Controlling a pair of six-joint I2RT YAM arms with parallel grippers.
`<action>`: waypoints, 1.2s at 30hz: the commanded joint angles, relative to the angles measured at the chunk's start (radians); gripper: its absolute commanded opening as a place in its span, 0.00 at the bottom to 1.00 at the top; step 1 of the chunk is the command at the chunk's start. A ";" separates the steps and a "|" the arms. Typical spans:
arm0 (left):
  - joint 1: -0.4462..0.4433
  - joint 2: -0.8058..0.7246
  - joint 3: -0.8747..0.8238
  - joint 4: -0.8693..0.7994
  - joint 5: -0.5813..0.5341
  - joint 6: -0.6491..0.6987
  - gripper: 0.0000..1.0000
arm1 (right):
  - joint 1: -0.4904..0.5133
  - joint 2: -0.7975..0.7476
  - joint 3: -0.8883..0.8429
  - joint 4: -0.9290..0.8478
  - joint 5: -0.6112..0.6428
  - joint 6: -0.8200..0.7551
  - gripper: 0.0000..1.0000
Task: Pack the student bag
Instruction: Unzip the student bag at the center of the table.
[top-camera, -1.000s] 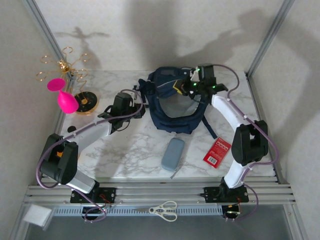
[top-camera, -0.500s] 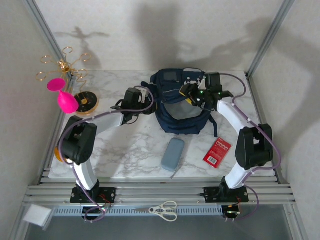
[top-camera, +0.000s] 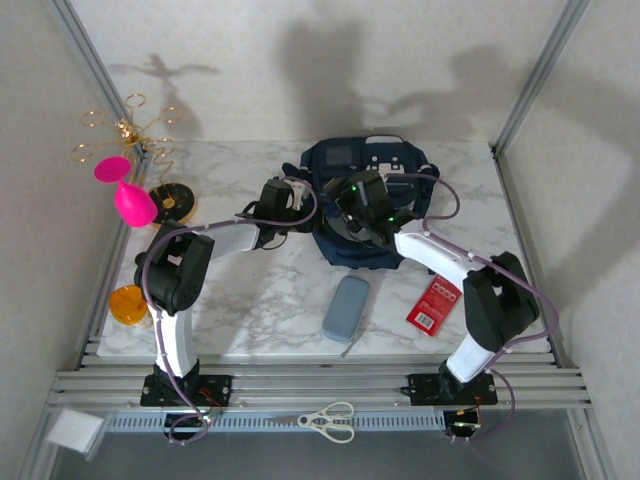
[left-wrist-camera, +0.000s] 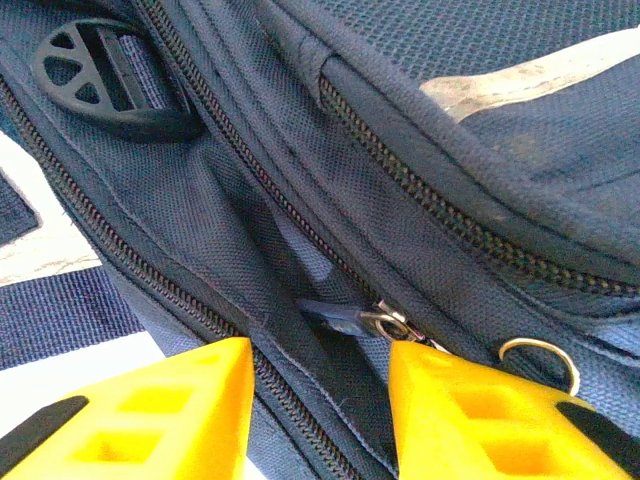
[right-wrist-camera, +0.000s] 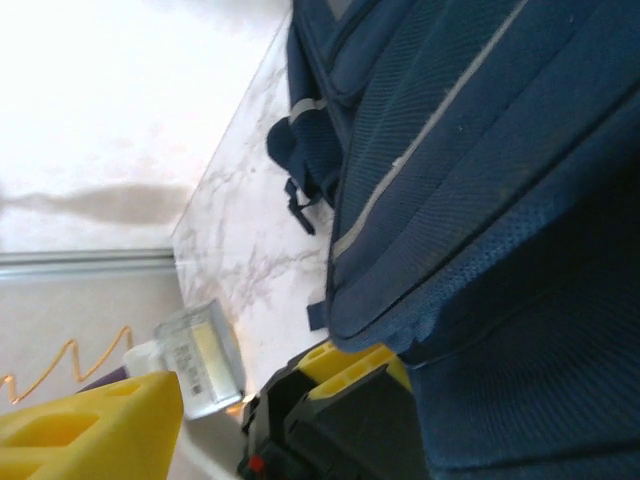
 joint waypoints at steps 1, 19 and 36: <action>-0.013 -0.002 0.040 0.061 0.038 0.001 0.39 | 0.049 0.034 0.001 0.095 0.159 0.097 0.65; 0.069 -0.162 -0.071 -0.016 0.196 0.266 0.53 | -0.149 -0.020 0.148 -0.085 -0.135 -0.237 0.00; -0.009 -0.044 0.046 0.107 0.273 0.417 0.56 | -0.264 0.017 0.267 -0.157 -0.419 -0.367 0.00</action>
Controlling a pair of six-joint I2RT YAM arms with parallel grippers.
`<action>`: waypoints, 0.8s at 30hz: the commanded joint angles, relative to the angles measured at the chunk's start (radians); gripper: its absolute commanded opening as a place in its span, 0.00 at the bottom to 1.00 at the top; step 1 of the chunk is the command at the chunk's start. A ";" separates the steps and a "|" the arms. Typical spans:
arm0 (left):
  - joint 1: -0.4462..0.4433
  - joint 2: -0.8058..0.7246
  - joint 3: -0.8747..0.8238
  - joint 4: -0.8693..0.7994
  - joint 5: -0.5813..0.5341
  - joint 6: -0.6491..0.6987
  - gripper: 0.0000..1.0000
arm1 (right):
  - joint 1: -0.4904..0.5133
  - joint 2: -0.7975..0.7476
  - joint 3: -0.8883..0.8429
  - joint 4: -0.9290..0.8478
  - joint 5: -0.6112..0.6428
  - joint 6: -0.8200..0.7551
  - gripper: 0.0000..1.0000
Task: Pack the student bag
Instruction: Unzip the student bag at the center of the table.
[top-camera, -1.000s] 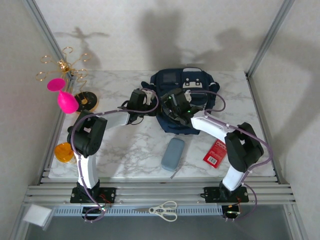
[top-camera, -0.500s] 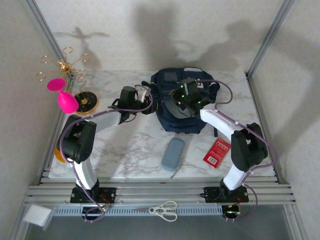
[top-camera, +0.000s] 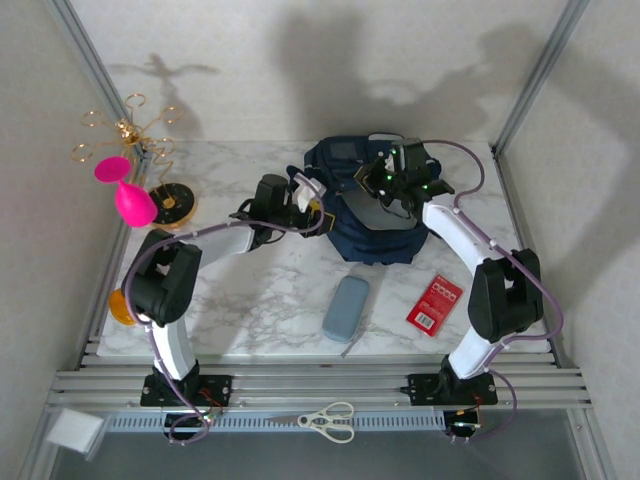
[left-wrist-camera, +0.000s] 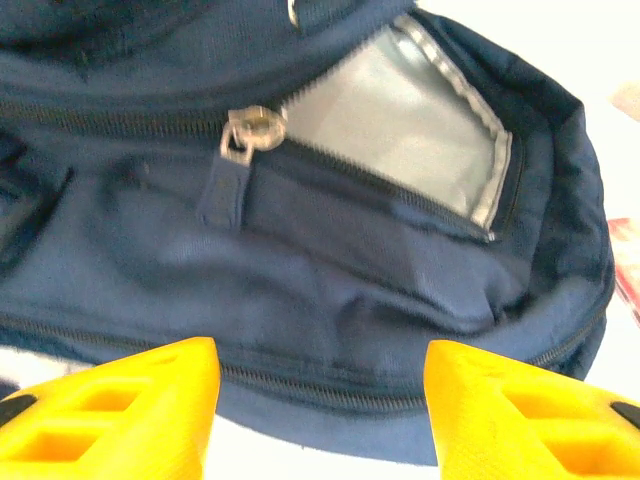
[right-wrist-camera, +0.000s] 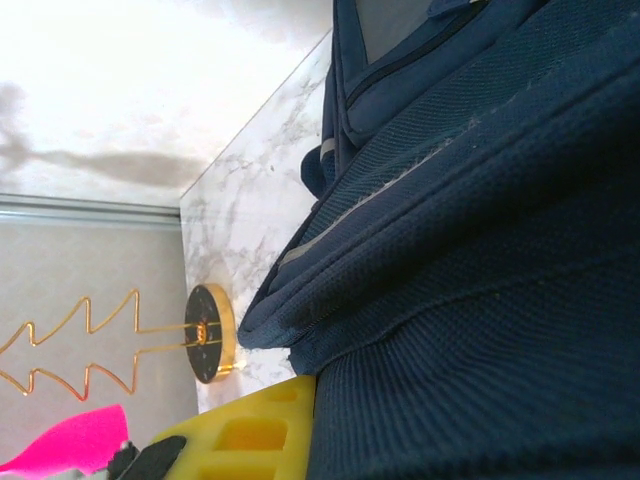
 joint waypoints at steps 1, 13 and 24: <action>0.005 0.062 0.072 0.054 0.064 0.019 0.56 | -0.008 -0.003 0.066 0.048 -0.045 -0.035 0.00; 0.023 0.169 0.202 0.057 0.080 0.008 0.35 | -0.008 -0.004 0.036 0.088 -0.063 -0.011 0.00; 0.043 0.219 0.255 0.080 0.115 -0.003 0.09 | -0.006 0.000 0.025 0.107 -0.062 0.006 0.00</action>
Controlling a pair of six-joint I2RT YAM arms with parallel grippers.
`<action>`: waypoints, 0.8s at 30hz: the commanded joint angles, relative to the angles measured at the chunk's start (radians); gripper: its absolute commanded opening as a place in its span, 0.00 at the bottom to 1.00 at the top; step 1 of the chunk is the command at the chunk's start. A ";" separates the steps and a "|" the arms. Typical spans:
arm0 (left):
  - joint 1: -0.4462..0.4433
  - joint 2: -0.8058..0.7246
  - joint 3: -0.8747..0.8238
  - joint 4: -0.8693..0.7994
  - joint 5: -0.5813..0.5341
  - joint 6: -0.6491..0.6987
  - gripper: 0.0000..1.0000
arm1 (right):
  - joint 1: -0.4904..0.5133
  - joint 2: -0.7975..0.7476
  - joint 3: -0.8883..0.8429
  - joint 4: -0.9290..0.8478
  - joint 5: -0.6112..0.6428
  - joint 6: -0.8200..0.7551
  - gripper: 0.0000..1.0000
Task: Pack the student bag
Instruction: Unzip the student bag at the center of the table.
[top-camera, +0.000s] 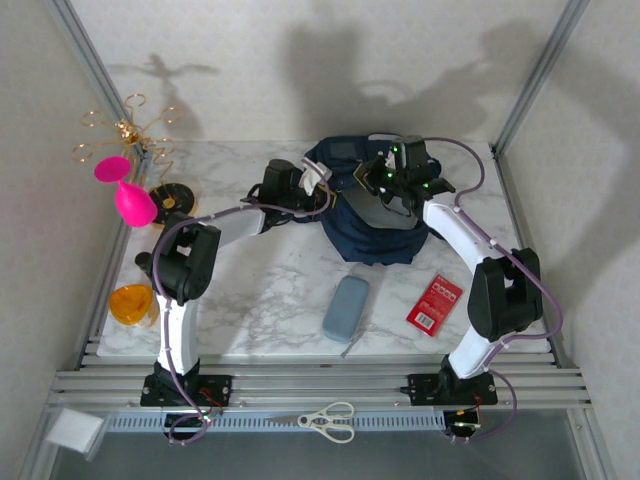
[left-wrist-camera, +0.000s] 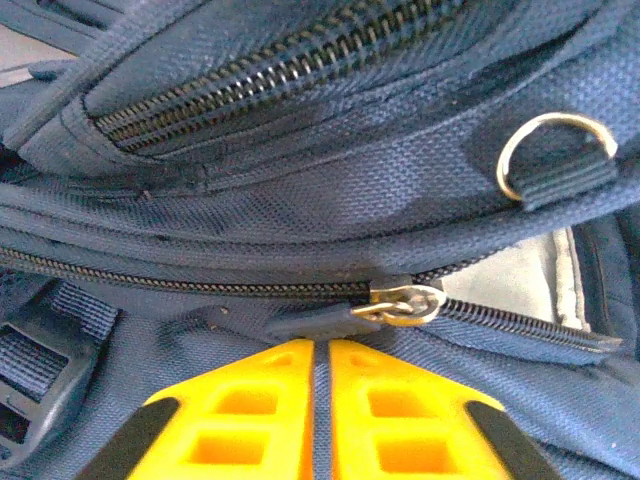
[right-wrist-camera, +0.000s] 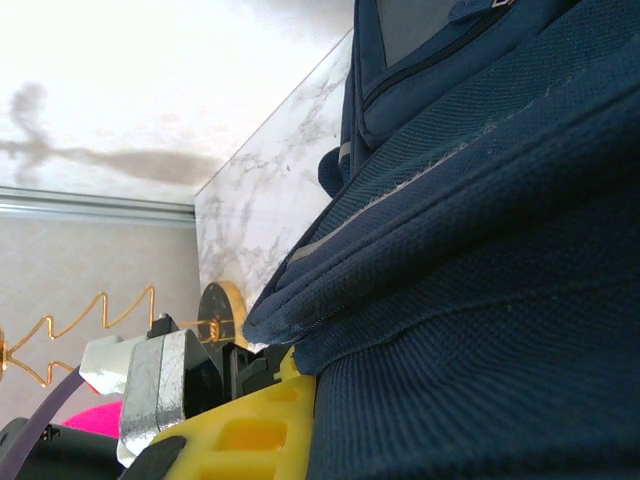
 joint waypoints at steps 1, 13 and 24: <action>0.007 0.021 0.037 0.046 0.039 -0.003 0.05 | -0.002 -0.003 0.019 0.089 -0.043 0.007 0.00; 0.033 -0.040 -0.092 0.107 -0.011 -0.021 0.00 | 0.003 0.030 0.084 0.065 -0.098 -0.021 0.00; 0.065 -0.116 -0.228 0.205 0.003 0.098 0.13 | 0.005 0.059 0.160 0.012 -0.191 -0.048 0.00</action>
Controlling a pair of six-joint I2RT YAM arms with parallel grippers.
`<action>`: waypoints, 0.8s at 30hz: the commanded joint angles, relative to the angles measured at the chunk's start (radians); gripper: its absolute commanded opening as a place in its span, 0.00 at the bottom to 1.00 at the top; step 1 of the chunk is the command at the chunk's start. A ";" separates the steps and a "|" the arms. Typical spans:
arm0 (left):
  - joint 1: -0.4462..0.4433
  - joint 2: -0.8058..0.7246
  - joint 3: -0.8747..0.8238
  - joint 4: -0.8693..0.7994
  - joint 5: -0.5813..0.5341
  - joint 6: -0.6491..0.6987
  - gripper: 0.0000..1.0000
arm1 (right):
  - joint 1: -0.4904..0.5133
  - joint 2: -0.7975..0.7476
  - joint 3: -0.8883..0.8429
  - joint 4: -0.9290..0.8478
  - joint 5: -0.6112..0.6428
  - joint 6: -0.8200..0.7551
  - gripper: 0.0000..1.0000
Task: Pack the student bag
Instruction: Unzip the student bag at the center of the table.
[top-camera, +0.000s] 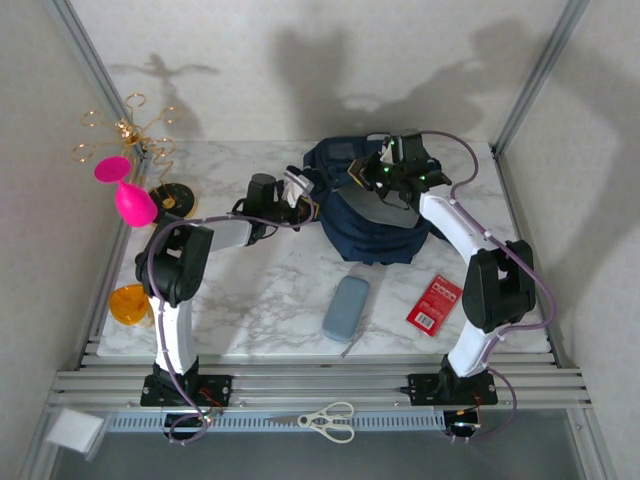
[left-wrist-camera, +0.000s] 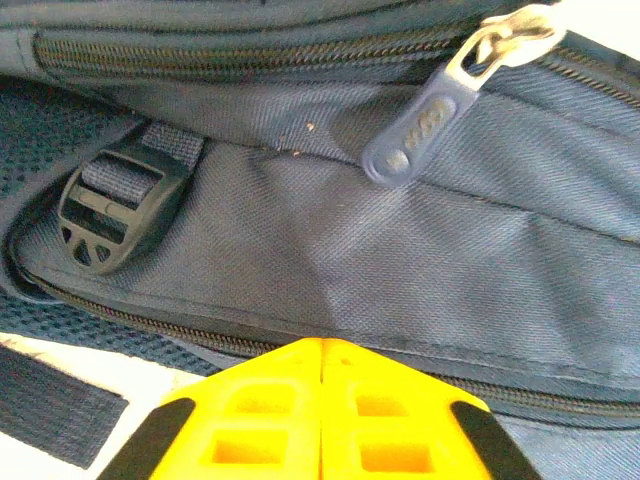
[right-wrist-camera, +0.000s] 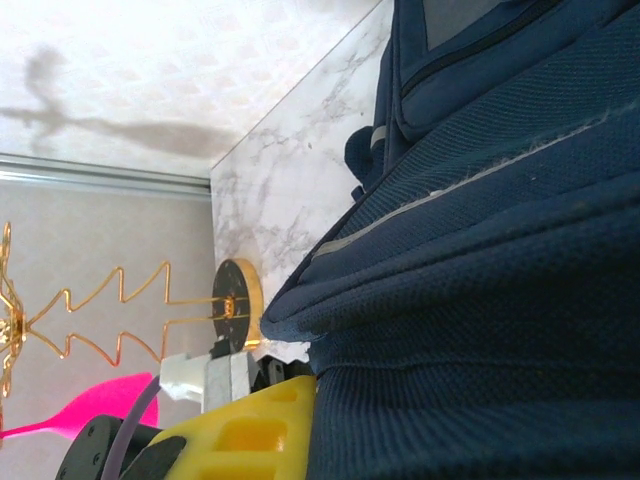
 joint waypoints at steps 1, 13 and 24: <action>0.000 -0.054 -0.008 0.065 0.009 0.080 0.16 | 0.006 -0.010 0.069 0.041 -0.115 -0.023 0.00; -0.040 -0.036 0.034 0.104 0.046 0.201 0.34 | 0.005 -0.034 0.103 -0.043 -0.193 -0.091 0.00; -0.083 0.004 0.097 0.060 0.053 0.235 0.35 | -0.002 -0.039 0.113 -0.053 -0.213 -0.108 0.00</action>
